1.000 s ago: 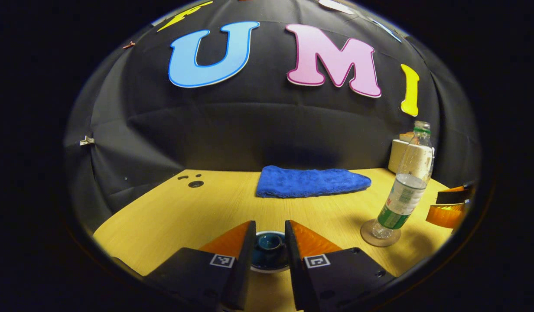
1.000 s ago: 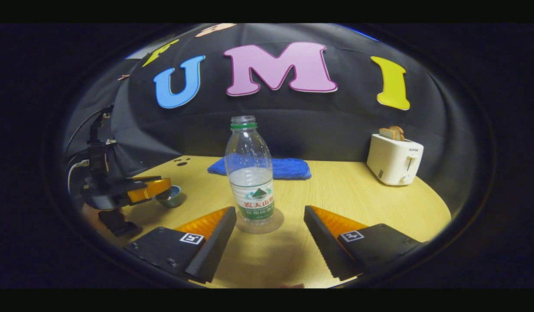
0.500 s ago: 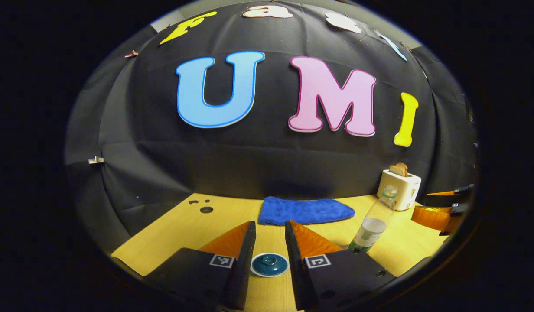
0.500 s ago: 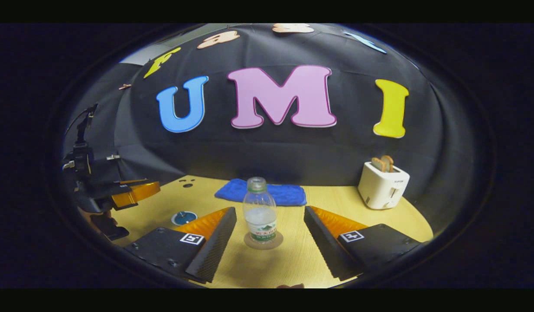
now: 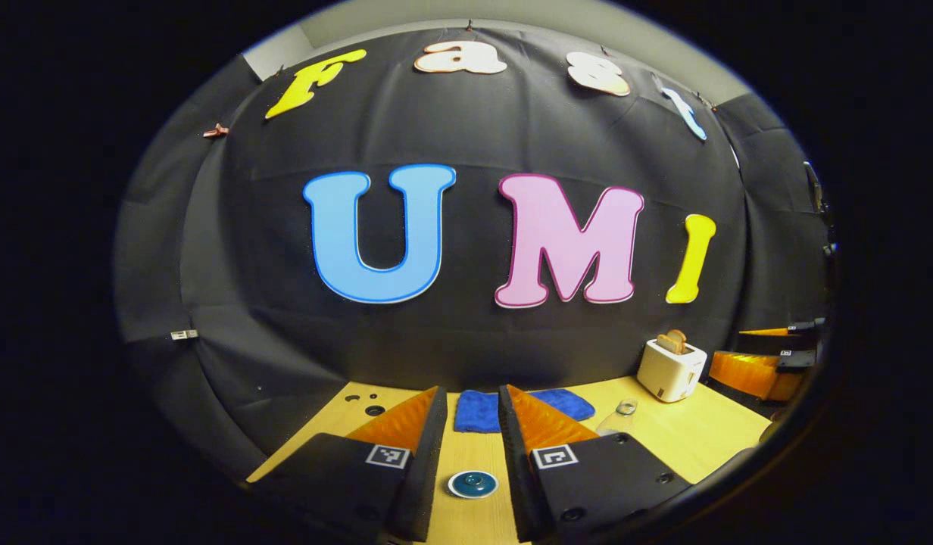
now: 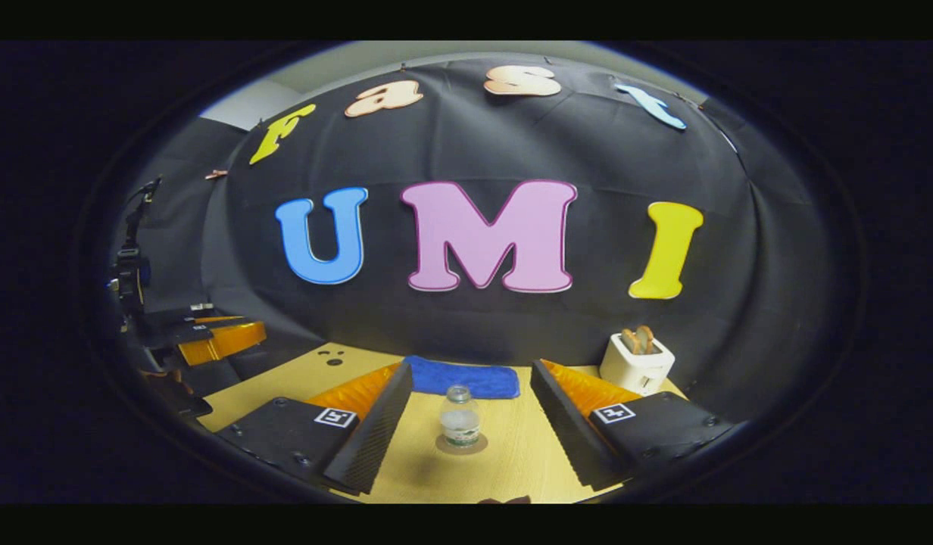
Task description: Open the teacup lid with one hand, grasp the water bottle and pour water into the teacup with the other hand; after pouring, place the water bottle on the coaster and then close the teacup lid.
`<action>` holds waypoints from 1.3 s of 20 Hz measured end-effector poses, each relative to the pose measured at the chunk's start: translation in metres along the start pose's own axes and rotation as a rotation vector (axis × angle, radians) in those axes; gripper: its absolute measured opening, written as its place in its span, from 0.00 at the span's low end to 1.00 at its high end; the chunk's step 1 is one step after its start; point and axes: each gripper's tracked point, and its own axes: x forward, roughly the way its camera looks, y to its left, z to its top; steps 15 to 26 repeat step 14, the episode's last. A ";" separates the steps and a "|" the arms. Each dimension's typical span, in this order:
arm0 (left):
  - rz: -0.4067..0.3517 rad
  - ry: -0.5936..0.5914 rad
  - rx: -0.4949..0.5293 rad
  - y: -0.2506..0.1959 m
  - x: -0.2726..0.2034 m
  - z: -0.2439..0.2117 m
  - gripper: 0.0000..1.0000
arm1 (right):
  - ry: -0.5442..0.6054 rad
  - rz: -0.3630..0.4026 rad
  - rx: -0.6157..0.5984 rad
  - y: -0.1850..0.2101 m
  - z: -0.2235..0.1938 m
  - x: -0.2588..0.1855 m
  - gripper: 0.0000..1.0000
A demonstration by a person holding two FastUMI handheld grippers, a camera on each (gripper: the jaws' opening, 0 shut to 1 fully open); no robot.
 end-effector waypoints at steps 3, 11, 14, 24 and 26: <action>-0.013 -0.005 0.005 0.001 -0.016 0.014 0.45 | -0.018 -0.009 0.004 0.001 0.021 -0.012 0.96; -0.027 -0.040 0.034 0.004 -0.034 0.045 0.45 | -0.048 -0.026 -0.005 0.003 0.042 -0.035 0.96; -0.044 -0.036 0.039 -0.001 -0.039 0.046 0.45 | -0.054 -0.027 -0.002 0.007 0.042 -0.040 0.97; -0.044 -0.036 0.039 -0.001 -0.039 0.046 0.45 | -0.054 -0.027 -0.002 0.007 0.042 -0.040 0.97; -0.044 -0.036 0.039 -0.001 -0.039 0.046 0.45 | -0.054 -0.027 -0.002 0.007 0.042 -0.040 0.97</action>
